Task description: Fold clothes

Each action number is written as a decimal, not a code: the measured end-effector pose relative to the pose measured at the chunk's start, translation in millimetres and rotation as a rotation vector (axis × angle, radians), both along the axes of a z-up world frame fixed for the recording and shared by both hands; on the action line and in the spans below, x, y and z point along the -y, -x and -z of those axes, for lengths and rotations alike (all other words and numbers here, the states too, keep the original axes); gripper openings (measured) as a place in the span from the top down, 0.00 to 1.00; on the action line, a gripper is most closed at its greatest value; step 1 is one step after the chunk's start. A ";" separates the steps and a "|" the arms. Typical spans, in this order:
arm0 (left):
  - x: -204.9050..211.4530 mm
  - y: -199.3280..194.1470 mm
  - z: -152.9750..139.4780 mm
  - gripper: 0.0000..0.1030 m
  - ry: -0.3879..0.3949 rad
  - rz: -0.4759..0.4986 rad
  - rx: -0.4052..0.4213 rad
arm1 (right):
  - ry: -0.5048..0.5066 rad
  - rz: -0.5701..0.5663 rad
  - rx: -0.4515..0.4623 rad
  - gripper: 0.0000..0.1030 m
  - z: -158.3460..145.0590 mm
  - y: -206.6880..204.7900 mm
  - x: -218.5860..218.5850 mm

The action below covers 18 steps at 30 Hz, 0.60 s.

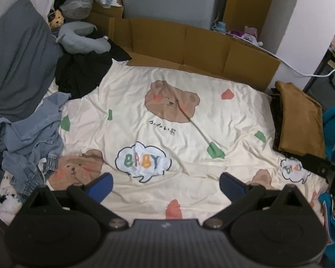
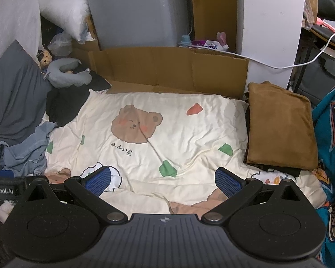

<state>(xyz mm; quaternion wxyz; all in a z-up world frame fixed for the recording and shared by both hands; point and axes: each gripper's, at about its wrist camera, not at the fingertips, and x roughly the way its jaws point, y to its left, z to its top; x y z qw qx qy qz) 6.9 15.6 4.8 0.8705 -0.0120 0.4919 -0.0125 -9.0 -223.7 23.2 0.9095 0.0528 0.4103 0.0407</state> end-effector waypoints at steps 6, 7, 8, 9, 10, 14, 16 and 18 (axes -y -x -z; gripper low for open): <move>1.1 -2.1 -0.2 0.01 -0.025 0.002 0.005 | 0.003 -0.004 -0.001 0.01 -1.0 -0.4 1.7; 1.4 -2.4 0.0 0.01 -0.025 0.003 0.003 | 0.003 -0.005 -0.001 0.01 -1.2 -0.5 1.3; 1.7 -2.6 0.2 0.01 -0.025 0.003 0.002 | 0.004 -0.005 -0.001 0.01 -1.3 -0.6 0.9; 1.1 -2.6 0.5 0.01 -0.024 0.004 0.000 | 0.004 -0.006 -0.001 0.01 -1.5 -0.7 0.6; 0.7 -2.7 0.3 0.01 -0.026 0.003 0.000 | 0.005 -0.006 0.000 0.01 -1.6 -0.8 0.2; -2.1 -3.4 -0.5 0.01 -0.027 -0.001 0.001 | 0.007 -0.008 0.001 0.01 -2.1 -1.1 -1.3; -3.6 -3.6 -1.3 0.01 -0.028 -0.004 0.005 | 0.006 -0.014 0.003 0.01 -2.3 -0.9 -2.6; -5.9 -4.3 -1.7 0.01 -0.029 -0.009 0.007 | 0.008 -0.015 0.000 0.01 -1.7 -1.9 -3.4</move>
